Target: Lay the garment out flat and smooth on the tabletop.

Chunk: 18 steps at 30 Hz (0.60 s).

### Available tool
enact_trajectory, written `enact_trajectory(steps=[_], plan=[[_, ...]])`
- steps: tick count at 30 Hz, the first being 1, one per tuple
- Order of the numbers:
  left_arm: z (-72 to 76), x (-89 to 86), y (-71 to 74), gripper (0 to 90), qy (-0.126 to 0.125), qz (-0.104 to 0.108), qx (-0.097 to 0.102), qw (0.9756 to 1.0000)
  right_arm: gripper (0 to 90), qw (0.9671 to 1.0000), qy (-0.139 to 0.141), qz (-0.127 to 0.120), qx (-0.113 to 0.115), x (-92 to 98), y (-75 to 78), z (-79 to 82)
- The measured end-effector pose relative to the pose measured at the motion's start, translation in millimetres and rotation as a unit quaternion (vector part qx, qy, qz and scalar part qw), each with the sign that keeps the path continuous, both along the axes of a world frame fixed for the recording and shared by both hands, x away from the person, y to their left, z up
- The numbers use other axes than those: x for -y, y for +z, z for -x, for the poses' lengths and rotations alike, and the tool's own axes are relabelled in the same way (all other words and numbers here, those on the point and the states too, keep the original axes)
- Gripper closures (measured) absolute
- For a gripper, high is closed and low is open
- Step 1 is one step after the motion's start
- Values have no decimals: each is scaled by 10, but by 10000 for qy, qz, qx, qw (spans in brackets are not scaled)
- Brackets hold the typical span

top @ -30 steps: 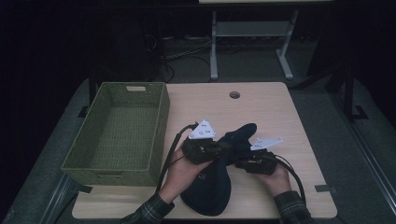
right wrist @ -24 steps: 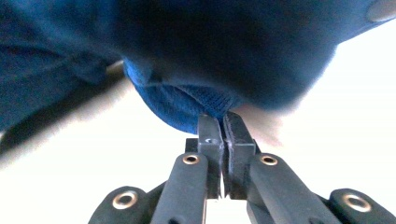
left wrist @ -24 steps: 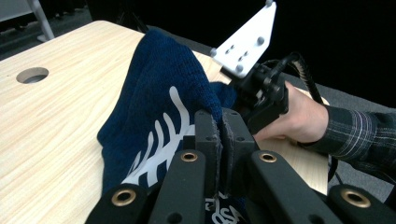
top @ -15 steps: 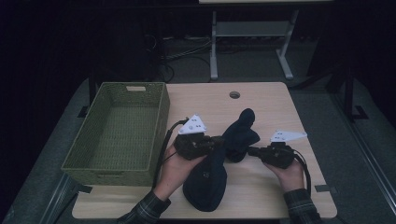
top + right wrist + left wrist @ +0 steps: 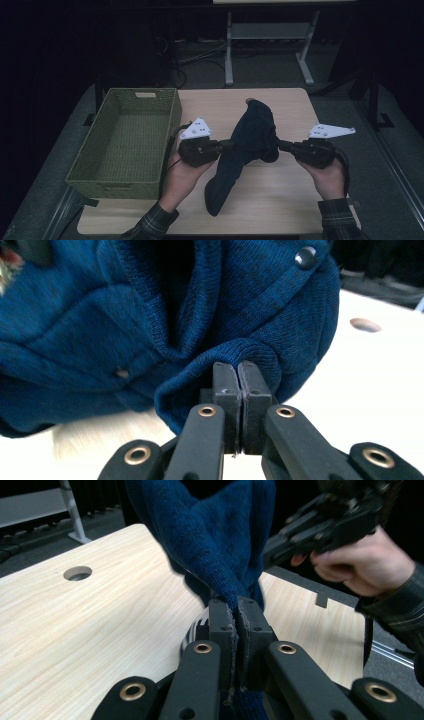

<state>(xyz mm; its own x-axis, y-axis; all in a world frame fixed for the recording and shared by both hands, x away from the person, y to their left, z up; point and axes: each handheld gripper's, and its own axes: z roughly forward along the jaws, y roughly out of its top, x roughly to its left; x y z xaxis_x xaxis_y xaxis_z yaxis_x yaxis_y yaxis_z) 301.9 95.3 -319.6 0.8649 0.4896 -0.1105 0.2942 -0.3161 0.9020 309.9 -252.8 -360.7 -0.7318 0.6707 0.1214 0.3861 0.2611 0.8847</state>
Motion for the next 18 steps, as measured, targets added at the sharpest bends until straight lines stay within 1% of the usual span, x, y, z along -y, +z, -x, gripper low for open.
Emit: enact_trajectory(steps=[2, 5, 7, 11, 12, 15, 17, 18], plan=[[13, -11, 23, 867, 17, 36, 27, 10000, 888, 10000, -29, 13, 86, 19, 108, 19], [47, -31, 83, 867, 10, 52, 71, 10000, 889, 9996, -68, -4, 275, 49, 308, 61], [63, -35, 109, 867, -5, 57, 94, 9999, 889, 9991, -106, 81, 405, 58, 443, 85], [100, -41, 134, 867, -29, 85, 97, 9999, 889, 9981, -115, 282, 535, 34, 623, 144], [107, -42, 138, 867, -21, 104, 93, 9999, 888, 9976, -106, 331, 599, 27, 665, 161], [123, -52, 154, 867, -20, 141, 93, 9999, 889, 9965, -91, 366, 739, 15, 804, 221], [109, -46, 141, 867, 45, 58, 103, 9999, 889, 9962, -99, 399, 765, 2, 870, 235], [89, -42, 119, 866, 93, 8, 86, 9999, 888, 9958, -125, 472, 779, -10, 882, 219]])
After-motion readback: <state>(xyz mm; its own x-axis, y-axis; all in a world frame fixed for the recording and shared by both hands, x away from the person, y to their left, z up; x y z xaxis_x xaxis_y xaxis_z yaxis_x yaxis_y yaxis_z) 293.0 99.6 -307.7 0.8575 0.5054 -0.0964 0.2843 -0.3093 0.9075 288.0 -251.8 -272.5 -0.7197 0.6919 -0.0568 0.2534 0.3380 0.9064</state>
